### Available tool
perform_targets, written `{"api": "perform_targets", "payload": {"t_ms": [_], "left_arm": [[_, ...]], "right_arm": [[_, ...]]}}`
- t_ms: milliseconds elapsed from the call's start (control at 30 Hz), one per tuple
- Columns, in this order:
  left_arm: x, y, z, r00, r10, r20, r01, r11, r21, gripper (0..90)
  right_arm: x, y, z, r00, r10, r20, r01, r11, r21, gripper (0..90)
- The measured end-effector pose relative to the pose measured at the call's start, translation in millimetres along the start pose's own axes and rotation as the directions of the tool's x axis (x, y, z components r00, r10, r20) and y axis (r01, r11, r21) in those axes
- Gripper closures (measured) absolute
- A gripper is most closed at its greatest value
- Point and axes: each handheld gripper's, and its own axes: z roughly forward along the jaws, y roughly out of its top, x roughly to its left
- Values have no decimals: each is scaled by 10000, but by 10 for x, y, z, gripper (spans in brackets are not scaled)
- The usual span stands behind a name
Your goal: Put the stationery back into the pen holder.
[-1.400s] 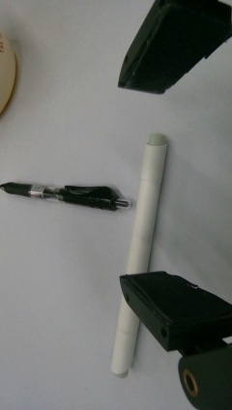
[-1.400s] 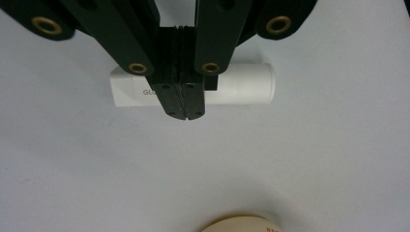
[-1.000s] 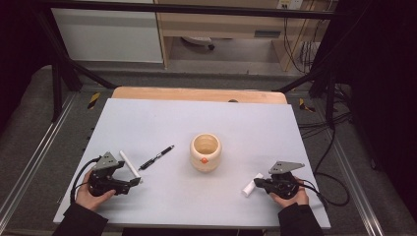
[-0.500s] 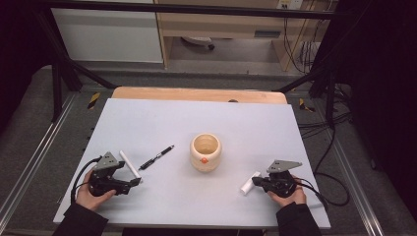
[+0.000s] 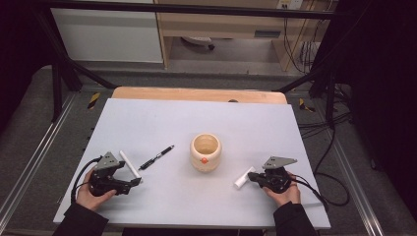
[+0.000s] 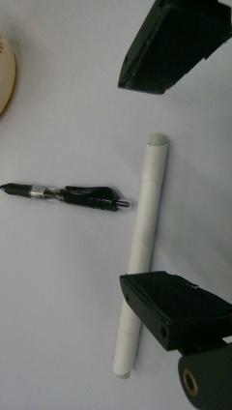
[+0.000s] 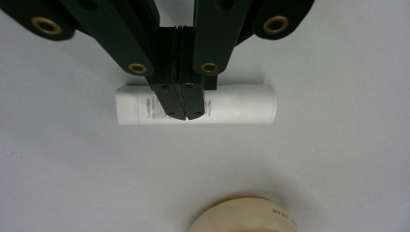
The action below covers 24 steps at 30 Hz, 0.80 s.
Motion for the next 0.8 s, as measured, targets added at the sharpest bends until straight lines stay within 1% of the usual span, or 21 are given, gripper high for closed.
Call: {"api": "perform_targets", "payload": {"t_ms": [133, 200, 267, 333, 367, 433, 500, 567, 733, 800], "left_arm": [[-8, 3, 10, 10000, 26, -18, -26, 10000, 52, 85], [-9, 4, 15, 10000, 34, -18, -34, 10000, 70, 86], [-9, 3, 17, 10000, 41, -25, -41, 10000, 87, 86], [-9, 2, 17, 10000, 52, -36, -52, 9999, 101, 86], [-10, 3, 16, 10000, 48, -24, -47, 10000, 85, 86], [-12, 5, 16, 10000, 47, -22, -47, 10000, 80, 86], [-13, 5, 18, 10000, 63, -23, -63, 9999, 94, 86], [-12, 4, 18, 10000, 70, -16, -70, 9999, 97, 86], [-10, 4, 17, 10000, 60, -19, -60, 9999, 83, 86], [-9, 5, 23, 10000, 86, -32, -86, 9999, 118, 86]], "right_arm": [[21, 38, 30, 10000, -61, -37, 61, 9998, -171, 899], [28, 89, 72, 9999, -142, -19, 142, 9993, -334, 893], [29, 139, 115, 9999, -97, -51, 94, 9982, -586, 895], [30, 180, 167, 9999, -135, -84, 129, 9973, -727, 900], [30, 180, 167, 9999, -135, -84, 129, 9973, -727, 900], [30, 203, 217, 9999, 6, -163, -19, 9969, -792, 899], [21, 217, 265, 9999, -58, -149, 46, 9968, -793, 898], [17, 219, 319, 9999, 8, -165, -21, 9967, -808, 896], [17, 210, 344, 9999, -125, -67, 120, 9977, -661, 896], [15, 249, 328, 9999, -90, -100, 80, 9956, -936, 897]]}}
